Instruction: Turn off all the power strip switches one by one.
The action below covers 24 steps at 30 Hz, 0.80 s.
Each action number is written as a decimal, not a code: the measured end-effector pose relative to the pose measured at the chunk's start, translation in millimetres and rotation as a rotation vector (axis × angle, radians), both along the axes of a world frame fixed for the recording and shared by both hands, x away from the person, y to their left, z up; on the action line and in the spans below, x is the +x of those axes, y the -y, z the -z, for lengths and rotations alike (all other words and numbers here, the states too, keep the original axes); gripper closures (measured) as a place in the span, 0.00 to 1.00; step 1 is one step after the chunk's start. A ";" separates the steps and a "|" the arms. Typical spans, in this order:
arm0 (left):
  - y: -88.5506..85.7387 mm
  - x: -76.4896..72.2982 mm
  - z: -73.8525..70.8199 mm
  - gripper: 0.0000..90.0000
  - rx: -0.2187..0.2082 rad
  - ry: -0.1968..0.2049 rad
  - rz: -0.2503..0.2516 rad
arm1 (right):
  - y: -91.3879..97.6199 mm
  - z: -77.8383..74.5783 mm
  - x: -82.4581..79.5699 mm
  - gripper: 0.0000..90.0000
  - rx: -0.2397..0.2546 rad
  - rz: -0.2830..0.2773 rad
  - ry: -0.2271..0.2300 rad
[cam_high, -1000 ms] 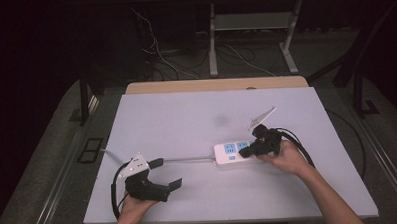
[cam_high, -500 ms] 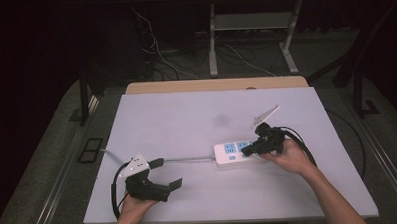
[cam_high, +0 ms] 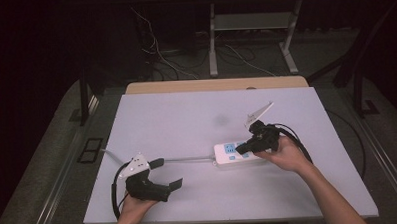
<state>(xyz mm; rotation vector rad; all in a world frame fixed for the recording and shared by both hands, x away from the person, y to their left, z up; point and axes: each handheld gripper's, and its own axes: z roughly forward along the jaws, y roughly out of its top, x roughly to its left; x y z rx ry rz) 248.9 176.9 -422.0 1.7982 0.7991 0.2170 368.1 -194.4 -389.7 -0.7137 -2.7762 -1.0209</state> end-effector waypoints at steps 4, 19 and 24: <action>0.0 -0.1 0.0 0.00 -0.003 0.000 -0.001 | -7.0 -0.3 0.5 1.00 -0.007 -0.015 0.001; -0.7 -0.1 -0.2 0.00 -0.003 0.000 -0.006 | -19.5 11.3 4.2 1.00 -0.024 -0.026 -0.015; -0.9 -0.3 -0.4 0.00 -0.004 0.001 -0.005 | -22.1 16.0 5.3 1.00 -0.036 -0.029 -0.023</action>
